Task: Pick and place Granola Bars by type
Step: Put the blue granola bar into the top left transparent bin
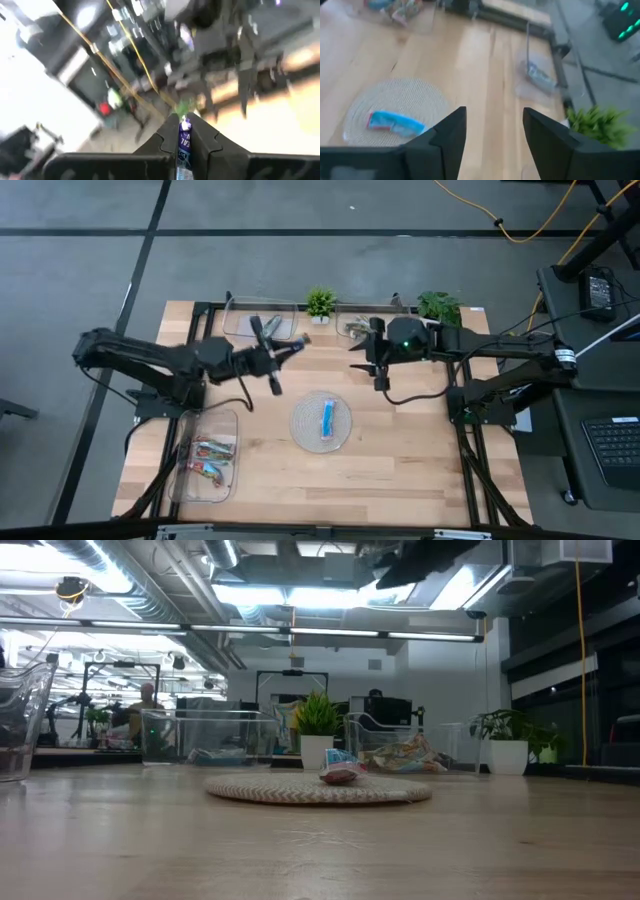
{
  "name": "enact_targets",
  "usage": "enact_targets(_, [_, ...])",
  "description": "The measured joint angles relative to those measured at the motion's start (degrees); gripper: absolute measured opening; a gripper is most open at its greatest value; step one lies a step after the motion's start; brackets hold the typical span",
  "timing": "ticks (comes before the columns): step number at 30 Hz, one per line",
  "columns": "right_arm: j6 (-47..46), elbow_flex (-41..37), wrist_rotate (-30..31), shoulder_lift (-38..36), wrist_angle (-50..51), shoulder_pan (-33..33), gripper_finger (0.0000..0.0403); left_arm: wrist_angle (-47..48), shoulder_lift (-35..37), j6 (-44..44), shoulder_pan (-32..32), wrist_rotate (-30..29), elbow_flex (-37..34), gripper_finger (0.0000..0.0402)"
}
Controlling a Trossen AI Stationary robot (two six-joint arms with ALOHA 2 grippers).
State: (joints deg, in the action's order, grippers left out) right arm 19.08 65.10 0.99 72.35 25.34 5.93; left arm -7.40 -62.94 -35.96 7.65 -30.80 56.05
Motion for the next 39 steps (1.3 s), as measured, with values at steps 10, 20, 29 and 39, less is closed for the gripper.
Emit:
enact_targets(10, [-3.66, -1.12, -0.06, -0.01, 4.42, -2.05, 0.0197, 37.69, -0.34, 6.31, -7.25, -3.04, 29.82, 0.0011])
enact_targets(20, [-5.47, -4.42, -0.11, -0.01, 5.27, -3.63, 0.0197, 57.14, -1.9, 13.31, -18.27, 4.31, 45.31, 0.0012])
enact_targets(29, [-5.9, -4.42, -0.09, -0.01, 4.15, -3.65, 0.0197, 64.8, -8.54, 14.39, -32.37, 13.66, 47.72, 0.0012])
enact_targets(39, [-6.81, -4.42, -0.11, -0.01, 4.04, -5.02, 0.0197, 65.09, -16.54, 12.96, -46.52, 24.9, 46.72, 0.0012])
